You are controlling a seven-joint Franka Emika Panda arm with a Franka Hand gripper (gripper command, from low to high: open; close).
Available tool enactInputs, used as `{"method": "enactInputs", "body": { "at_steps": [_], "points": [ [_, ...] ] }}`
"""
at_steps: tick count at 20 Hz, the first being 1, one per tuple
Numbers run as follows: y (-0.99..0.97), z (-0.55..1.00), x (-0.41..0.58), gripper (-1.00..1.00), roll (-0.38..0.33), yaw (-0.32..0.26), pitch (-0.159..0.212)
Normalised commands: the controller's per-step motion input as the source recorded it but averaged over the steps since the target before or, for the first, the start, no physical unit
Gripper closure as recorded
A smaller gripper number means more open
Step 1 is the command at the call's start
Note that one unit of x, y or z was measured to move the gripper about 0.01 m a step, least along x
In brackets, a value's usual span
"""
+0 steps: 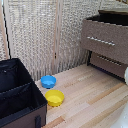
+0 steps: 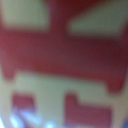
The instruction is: Locate and clasp the grip of the topmost drawer. Steadily and circumspectly yank the drawer open. Discover and seize the nutrition bar using your clamp. Deposit the nutrition bar in the accessible drawer. Unclench the nutrition bar.
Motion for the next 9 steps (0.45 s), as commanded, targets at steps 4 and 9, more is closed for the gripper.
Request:
{"method": "enactInputs", "body": {
  "at_steps": [4, 9],
  "points": [
    [0.0, -0.03, 0.086, -1.0, 0.0, 0.012, 0.026],
    [-0.01, 0.0, 0.071, -1.0, 0.0, 0.004, 0.021]
  ]
}}
